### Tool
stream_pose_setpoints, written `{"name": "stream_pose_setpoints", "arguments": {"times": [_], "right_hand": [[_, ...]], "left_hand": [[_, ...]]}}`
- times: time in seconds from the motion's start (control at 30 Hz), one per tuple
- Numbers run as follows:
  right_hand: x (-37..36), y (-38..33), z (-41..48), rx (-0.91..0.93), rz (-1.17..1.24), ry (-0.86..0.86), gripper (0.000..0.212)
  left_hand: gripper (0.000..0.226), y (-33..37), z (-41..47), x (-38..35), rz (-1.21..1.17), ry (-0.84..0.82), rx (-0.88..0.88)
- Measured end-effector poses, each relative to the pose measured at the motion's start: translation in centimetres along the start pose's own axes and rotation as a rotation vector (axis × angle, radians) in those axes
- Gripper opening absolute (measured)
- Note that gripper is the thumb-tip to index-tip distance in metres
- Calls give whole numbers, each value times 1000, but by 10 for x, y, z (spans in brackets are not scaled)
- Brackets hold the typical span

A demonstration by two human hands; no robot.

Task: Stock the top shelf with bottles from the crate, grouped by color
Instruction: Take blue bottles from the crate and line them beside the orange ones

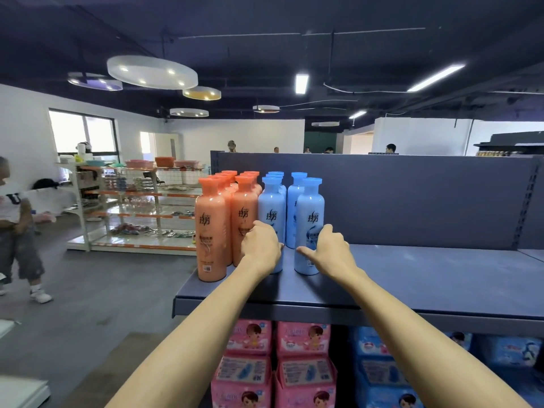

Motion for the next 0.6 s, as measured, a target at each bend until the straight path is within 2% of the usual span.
{"name": "stream_pose_setpoints", "arguments": {"times": [0.6], "right_hand": [[-19, -9, 28, -9, 2, -13, 60]], "left_hand": [[45, -3, 19, -15, 11, -152, -21]]}}
Point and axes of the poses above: each hand's wrist, its own z-axis towards the middle knuckle, its own x-axis out of the back of the hand, y = z × x, the point moved 10 cm from there along z, towards the middle knuckle, and after that the axes turned 10 degrees about -x, right-handed, at the moved point
